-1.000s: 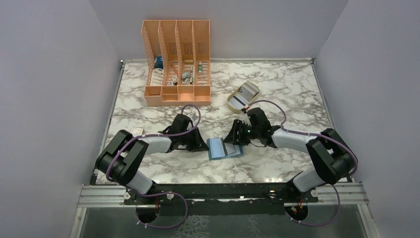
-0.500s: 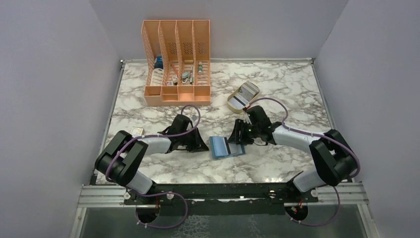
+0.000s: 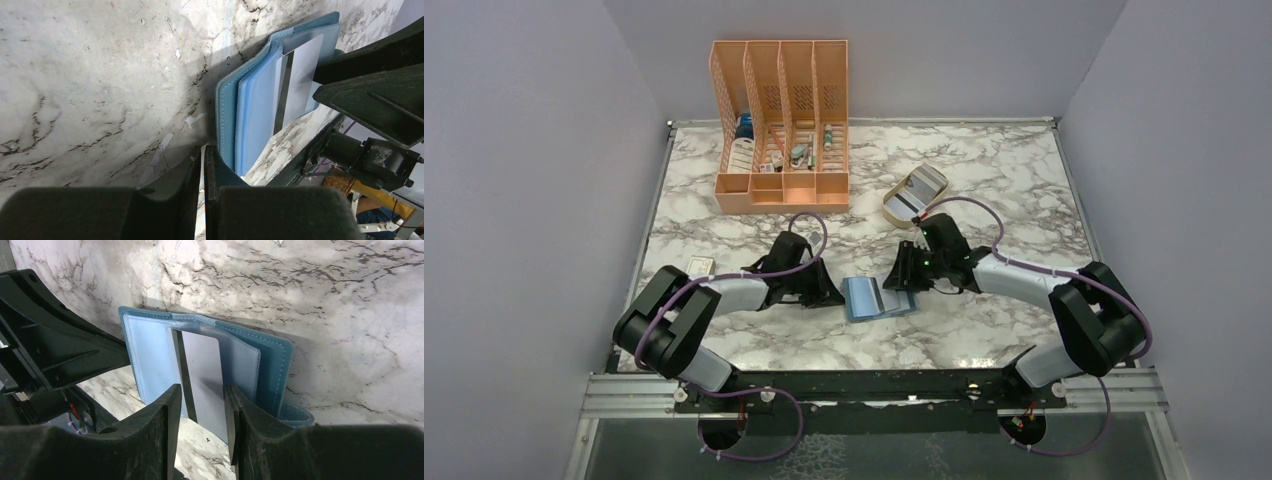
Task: Put the credit cards into the card holder
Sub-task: Insert the credit card into the card holder.
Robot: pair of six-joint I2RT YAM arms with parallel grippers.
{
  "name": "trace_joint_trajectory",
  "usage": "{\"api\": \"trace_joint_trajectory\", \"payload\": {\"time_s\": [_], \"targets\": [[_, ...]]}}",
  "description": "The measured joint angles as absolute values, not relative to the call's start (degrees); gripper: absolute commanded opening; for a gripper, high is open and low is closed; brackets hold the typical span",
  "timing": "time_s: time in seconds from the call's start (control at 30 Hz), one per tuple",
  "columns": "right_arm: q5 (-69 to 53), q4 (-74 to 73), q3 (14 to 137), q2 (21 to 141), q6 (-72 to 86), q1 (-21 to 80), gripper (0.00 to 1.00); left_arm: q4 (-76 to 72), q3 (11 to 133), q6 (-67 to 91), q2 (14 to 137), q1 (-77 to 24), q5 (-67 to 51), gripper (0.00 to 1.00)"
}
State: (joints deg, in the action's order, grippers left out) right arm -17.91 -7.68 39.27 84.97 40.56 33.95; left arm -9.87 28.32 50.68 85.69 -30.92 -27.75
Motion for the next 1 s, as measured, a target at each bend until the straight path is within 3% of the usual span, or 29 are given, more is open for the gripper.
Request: {"api": "trace_joint_trajectory", "payload": {"time_s": [0.57, 0.7, 1.0], "targets": [[-18.3, -5.2, 36.8, 85.3, 44.7, 36.1, 0.27, -12.9, 25.6, 54.3, 85.2, -33.7, -28.5, 0.10], [-18.3, -5.0, 36.5, 85.1, 45.2, 36.1, 0.27, -9.0, 25.6, 53.9, 82.6, -33.9, -27.2, 0.25], [-17.8, -4.5, 36.1, 85.1, 45.6, 36.7, 0.26, 1.5, 27.2, 53.2, 69.7, -33.3, -21.4, 0.34]]}}
